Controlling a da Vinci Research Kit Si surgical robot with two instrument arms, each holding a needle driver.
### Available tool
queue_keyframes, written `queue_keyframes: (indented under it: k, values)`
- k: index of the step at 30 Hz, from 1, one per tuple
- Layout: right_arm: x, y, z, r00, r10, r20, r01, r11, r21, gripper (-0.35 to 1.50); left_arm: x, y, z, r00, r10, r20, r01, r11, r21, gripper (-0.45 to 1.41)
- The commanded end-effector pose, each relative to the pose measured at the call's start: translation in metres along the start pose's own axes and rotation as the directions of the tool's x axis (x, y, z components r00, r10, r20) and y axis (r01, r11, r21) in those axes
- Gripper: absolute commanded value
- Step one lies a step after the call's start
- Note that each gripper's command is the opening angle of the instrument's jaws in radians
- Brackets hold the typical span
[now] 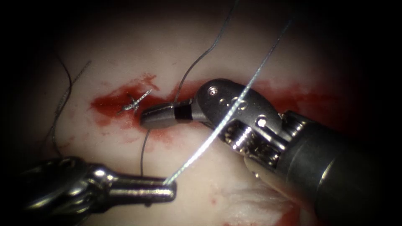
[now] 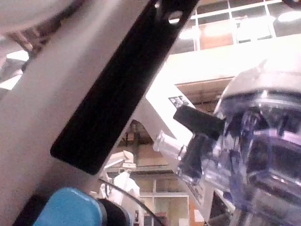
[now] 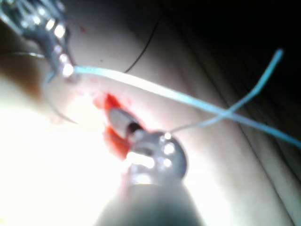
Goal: Wound Closure
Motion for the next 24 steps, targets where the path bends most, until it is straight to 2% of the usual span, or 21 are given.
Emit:
queue_keyframes:
  k: [1,5,15,24]
  values:
    - [0.0003,0.0007,0.0007,1.000,0.015,-0.016,-0.015,1.000,-0.009,-0.35,-0.0013,0.0002,0.0007,1.000,-0.006,0.012,0.006,1.000,0.014,-0.45]
    - [-0.0002,0.0005,0.0014,0.998,0.068,-0.020,-0.067,0.998,0.021,-0.35,-0.0018,0.0006,0.0001,0.998,-0.055,0.041,0.053,0.997,0.053,-0.45]
    - [-0.0001,-0.0008,0.0035,0.995,0.096,-0.026,-0.095,0.994,0.057,-0.35,-0.0025,0.0013,-0.0008,0.993,-0.081,0.084,0.077,0.996,0.050,-0.45]
    - [0.0002,-0.0002,0.0026,0.993,0.101,-0.055,-0.100,0.995,0.022,-0.35,-0.0028,0.0015,-0.0012,0.989,-0.112,0.093,0.108,0.993,0.048,-0.45]
